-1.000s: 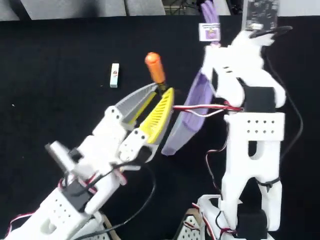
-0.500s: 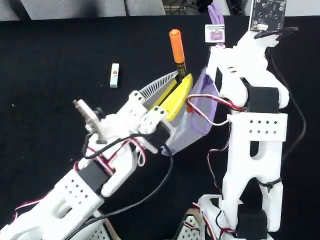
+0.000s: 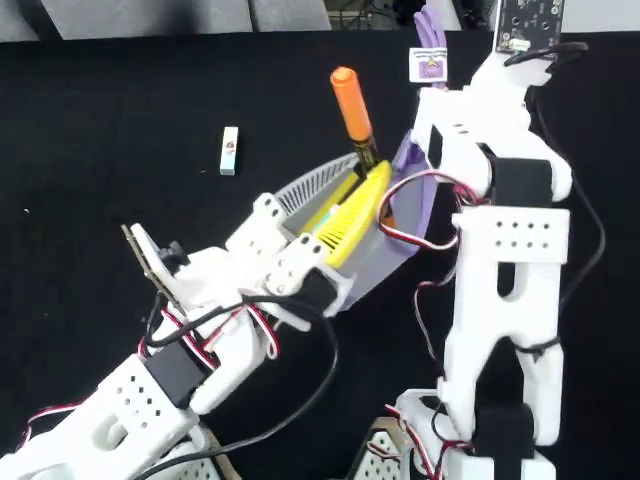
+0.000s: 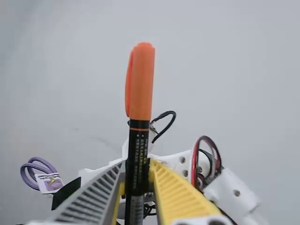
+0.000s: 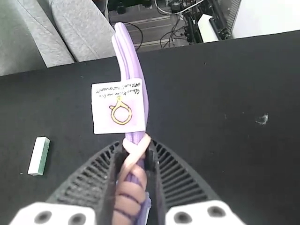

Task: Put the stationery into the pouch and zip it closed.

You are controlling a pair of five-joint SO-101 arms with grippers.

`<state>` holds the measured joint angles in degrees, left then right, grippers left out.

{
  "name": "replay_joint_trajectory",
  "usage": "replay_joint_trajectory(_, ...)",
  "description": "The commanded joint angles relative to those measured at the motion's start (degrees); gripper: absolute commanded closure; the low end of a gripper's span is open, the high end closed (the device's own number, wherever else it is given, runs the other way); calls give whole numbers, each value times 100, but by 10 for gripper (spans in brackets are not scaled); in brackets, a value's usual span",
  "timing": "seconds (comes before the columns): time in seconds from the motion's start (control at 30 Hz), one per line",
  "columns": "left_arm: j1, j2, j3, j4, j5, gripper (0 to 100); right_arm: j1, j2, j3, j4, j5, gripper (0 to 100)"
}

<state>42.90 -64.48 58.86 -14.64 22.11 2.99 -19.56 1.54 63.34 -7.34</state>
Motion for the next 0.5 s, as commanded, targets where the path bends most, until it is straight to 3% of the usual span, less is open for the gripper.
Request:
replay_joint_trajectory(0.0,321,-62,-277,-62,-659,971,62,13,-233,-70,70,988)
replay_joint_trajectory(0.33,752,264,-338,-132,-1987,971,62,13,-277,-26,70,988)
replay_joint_trajectory(0.47,523,1231,-286,-923,-2207,971,62,13,-277,-26,70,988)
